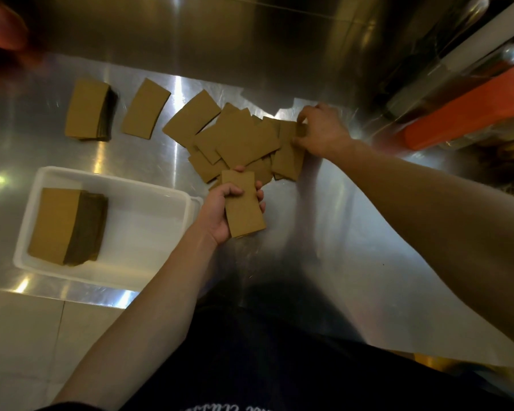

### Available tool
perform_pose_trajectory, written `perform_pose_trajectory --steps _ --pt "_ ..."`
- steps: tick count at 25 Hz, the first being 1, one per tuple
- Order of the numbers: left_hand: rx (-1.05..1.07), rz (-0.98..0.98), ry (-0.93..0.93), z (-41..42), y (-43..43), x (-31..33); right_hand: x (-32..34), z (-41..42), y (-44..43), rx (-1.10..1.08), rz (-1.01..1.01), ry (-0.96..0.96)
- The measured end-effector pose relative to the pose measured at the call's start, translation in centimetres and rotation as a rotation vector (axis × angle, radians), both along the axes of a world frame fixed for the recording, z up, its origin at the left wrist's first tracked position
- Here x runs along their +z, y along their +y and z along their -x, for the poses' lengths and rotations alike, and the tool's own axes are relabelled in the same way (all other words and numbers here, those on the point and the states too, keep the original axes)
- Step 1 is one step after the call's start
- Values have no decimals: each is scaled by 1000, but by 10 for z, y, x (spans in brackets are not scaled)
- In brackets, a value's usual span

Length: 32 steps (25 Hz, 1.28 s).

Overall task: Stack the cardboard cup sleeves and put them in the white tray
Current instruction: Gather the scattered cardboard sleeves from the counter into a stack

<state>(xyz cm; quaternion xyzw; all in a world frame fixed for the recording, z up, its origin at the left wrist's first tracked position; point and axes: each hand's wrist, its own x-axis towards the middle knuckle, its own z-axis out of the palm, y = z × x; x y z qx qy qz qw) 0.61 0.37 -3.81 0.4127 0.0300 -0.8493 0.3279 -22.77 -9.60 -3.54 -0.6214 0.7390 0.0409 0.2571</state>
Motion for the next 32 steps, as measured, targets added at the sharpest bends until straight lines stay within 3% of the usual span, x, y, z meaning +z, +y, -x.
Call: perform_pose_trajectory --steps 4,8,11,15,19,22,27,32 --pt "0 -6 -62 2 -3 -1 -2 6 9 -97 2 -176" --pt "-15 3 -97 3 1 -1 -3 2 23 12 -85 -45" --pt "-7 5 -103 2 4 1 -4 4 38 -71 -98 -55" --pt "-17 11 -96 3 7 7 26 20 56 -205 -210 -514" --pt "-54 -6 -124 0 7 6 72 29 71 -130 -178 -755" --pt "-140 35 -134 3 6 10 92 23 76 -106 -203 -854" --pt "-323 183 -108 6 11 27 92 -2 75 34 -289 -823" --pt "-115 214 -133 6 9 30 80 -17 81 -333 -199 -913"
